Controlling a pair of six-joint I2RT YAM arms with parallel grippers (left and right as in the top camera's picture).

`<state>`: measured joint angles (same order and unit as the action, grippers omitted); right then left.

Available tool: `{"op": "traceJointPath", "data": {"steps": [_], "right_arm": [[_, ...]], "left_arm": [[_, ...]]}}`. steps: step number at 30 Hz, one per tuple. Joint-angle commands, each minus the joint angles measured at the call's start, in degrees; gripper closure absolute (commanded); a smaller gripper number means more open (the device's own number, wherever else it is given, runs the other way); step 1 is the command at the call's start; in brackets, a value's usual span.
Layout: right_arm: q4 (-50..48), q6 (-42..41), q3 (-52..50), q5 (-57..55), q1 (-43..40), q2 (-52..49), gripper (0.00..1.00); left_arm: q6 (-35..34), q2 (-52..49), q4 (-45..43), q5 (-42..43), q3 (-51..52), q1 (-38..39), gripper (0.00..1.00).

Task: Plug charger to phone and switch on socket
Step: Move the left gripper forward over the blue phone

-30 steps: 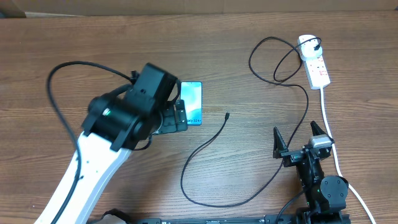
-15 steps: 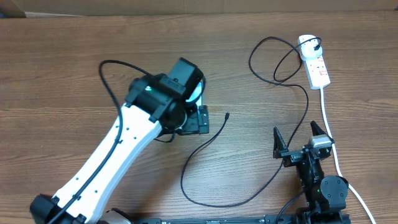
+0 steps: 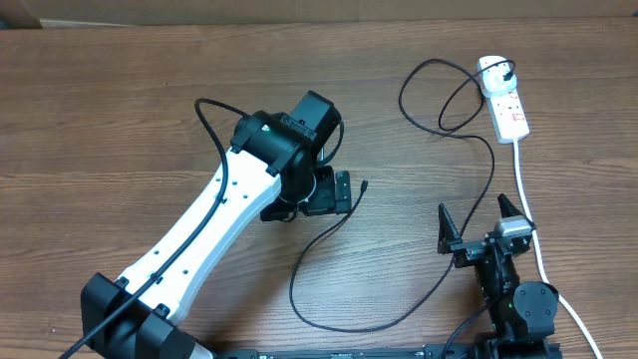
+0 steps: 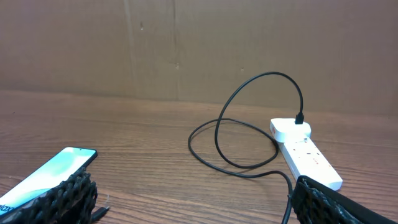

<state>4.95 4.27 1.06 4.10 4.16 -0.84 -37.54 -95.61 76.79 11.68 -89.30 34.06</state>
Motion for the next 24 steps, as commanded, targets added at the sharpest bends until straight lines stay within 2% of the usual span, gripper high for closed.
{"op": "traceJointPath", "data": {"steps": [1, 5, 11, 17, 24], "right_arm": [[-0.3, 0.1, -0.6, -0.2, 0.4, 0.5, 0.0], [-0.3, 0.1, -0.6, -0.2, 0.4, 0.5, 0.0], [-0.3, 0.1, -0.6, -0.2, 0.4, 0.5, 0.0], [-0.3, 0.1, -0.6, -0.2, 0.4, 0.5, 0.0], [-0.3, 0.1, -0.6, -0.2, 0.4, 0.5, 0.0]], "left_arm": [[0.2, -0.3, -1.6, 3.6, -1.2, 0.9, 0.0], [2.9, -0.3, -2.5, 3.4, -1.2, 2.3, 0.0], [2.4, 1.0, -3.3, -0.4, -1.2, 7.8, 0.0], [-6.0, 5.6, -5.6, -14.6, -1.2, 14.9, 0.0], [-8.2, 4.2, -6.5, -18.8, -1.2, 12.6, 0.0]]}}
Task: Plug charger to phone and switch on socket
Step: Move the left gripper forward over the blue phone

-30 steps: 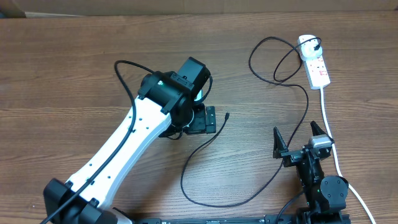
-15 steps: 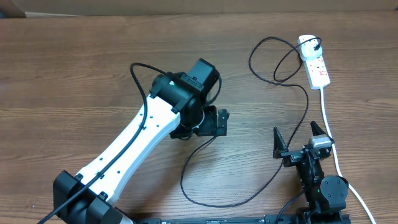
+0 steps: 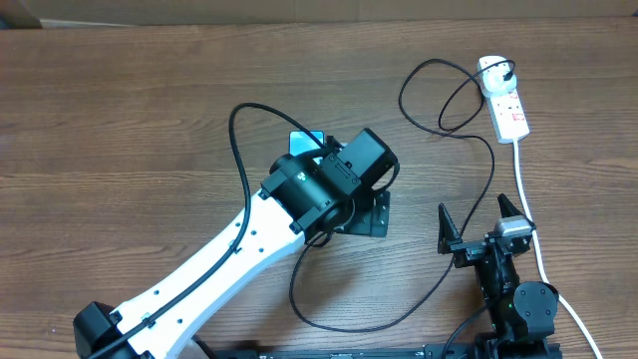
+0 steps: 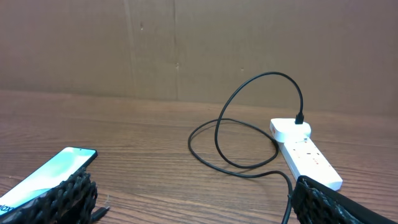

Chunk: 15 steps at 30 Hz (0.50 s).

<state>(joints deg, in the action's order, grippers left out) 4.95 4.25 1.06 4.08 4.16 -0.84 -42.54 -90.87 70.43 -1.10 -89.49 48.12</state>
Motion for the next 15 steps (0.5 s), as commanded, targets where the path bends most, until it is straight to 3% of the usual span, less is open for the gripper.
{"op": "traceJointPath", "data": {"steps": [1, 4, 10, 12, 15], "right_arm": [[-0.3, 0.1, -0.6, -0.1, 0.4, 0.5, 0.0], [-0.3, 0.1, -0.6, -0.1, 0.4, 0.5, 0.0], [-0.3, 0.1, -0.6, -0.1, 0.4, 0.5, 0.0], [-0.3, 0.1, -0.6, -0.1, 0.4, 0.5, 0.0], [-0.3, 0.1, -0.6, -0.1, 0.4, 0.5, 0.0]], "left_arm": [[-4.3, -0.8, -0.2, -8.0, -1.0, -2.2, 0.0], [-7.0, -1.4, -0.2, -11.5, -1.0, -5.4, 0.01], [-8.6, -3.1, -1.7, -9.7, -1.0, -12.6, 0.01], [-7.0, -4.1, -2.1, -8.6, -1.0, -13.8, 0.0], [1.3, -5.7, -4.8, -5.5, -1.0, -14.4, 0.0]]}}
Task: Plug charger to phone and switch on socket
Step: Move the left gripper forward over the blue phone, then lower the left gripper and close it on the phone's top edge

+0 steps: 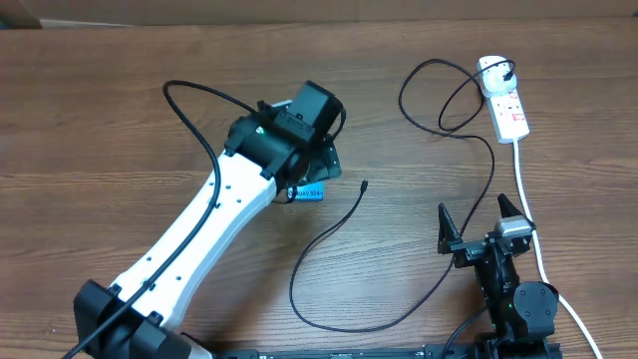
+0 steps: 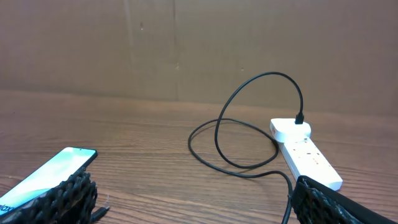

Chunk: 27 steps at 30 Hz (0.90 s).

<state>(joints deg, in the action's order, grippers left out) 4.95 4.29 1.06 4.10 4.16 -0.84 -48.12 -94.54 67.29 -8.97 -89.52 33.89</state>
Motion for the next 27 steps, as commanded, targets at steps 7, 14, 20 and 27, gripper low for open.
{"op": "traceJointPath", "data": {"steps": [7, 14, 20, 27], "right_arm": [[-0.3, 0.1, -0.6, -0.2, 0.4, 0.5, 0.0], [-0.3, 0.1, -0.6, -0.2, 0.4, 0.5, 0.0], [-0.3, 0.1, -0.6, -0.2, 0.4, 0.5, 0.0], [-0.3, 0.1, -0.6, -0.2, 0.4, 0.5, 0.0]], "left_arm": [[12.2, -7.4, -3.5, 3.7, -1.0, -0.2, 0.0], [12.2, -11.1, -3.7, 3.9, -1.0, -0.2, 0.0], [12.2, -11.1, -7.1, 3.9, -1.0, -1.2, 0.0], [12.2, -11.1, -8.0, 3.9, -1.0, -3.3, 0.0]]}}
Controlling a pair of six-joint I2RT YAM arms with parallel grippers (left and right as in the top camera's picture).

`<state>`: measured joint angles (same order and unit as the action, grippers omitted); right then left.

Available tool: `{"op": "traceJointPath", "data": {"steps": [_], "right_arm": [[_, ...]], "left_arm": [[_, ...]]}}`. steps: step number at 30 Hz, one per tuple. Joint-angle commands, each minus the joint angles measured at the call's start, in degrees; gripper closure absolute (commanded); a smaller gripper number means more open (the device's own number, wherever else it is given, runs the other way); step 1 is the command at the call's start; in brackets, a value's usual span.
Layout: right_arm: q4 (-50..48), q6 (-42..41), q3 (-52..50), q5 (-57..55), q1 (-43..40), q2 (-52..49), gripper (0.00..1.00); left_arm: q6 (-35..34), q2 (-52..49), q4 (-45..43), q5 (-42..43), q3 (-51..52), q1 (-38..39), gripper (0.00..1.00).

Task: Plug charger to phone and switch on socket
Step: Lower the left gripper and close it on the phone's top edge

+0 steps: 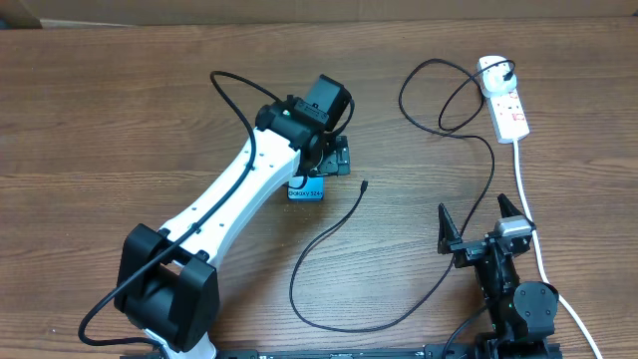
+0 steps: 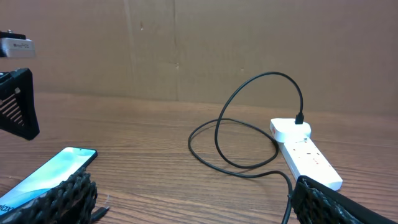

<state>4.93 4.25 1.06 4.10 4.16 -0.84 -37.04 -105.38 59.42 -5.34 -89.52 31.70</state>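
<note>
The phone [image 1: 306,189] lies flat mid-table, with its lit screen [image 2: 53,171] up and its upper part hidden under my left arm. My left gripper [image 1: 337,158] hangs just above the phone's far end. One ribbed finger [image 2: 15,102] shows with nothing on it, so the gripper looks open. The black cable's free plug [image 1: 365,185] lies on the wood right of the phone. The cable's other end sits in the white power strip [image 1: 504,100]. My right gripper [image 1: 478,224] rests open near the front edge, well right of the plug.
The black cable [image 1: 344,299] loops widely across the front and right of the table. The strip's white lead [image 1: 528,214] runs down the right side past my right arm. A brown cardboard wall [image 2: 199,43] closes off the back.
My left arm has swung slightly right and farther back. Its gripper now sits over the phone's far end rather than its middle. Phone, cable and right gripper have not moved.
My left gripper was first just right of the phone near the plug. It then stood farther front-right, beyond the plug, and after that back over the phone's middle. It now hovers at the phone's far end. The phone, cable and right arm have stayed put throughout.
</note>
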Motion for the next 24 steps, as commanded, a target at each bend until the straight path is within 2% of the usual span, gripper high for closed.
{"op": "traceJointPath", "data": {"steps": [1, 6, 10, 24], "right_arm": [[-0.3, 0.1, -0.6, -0.2, 0.4, 0.5, 0.0], [-0.3, 0.1, -0.6, -0.2, 0.4, 0.5, 0.0], [-0.3, 0.1, -0.6, -0.2, 0.4, 0.5, 0.0], [-0.3, 0.1, -0.6, -0.2, 0.4, 0.5, 0.0]], "left_arm": [[1.1, -0.3, -0.2, 0.1, -1.0, -1.5, 0.0], [1.7, -0.3, -1.0, 1.1, -1.0, -3.6, 0.0], [4.9, -0.3, -2.0, 2.6, -1.0, -4.3, 0.0], [4.9, -0.3, -3.6, 2.6, -0.4, -4.3, 0.0]]}}
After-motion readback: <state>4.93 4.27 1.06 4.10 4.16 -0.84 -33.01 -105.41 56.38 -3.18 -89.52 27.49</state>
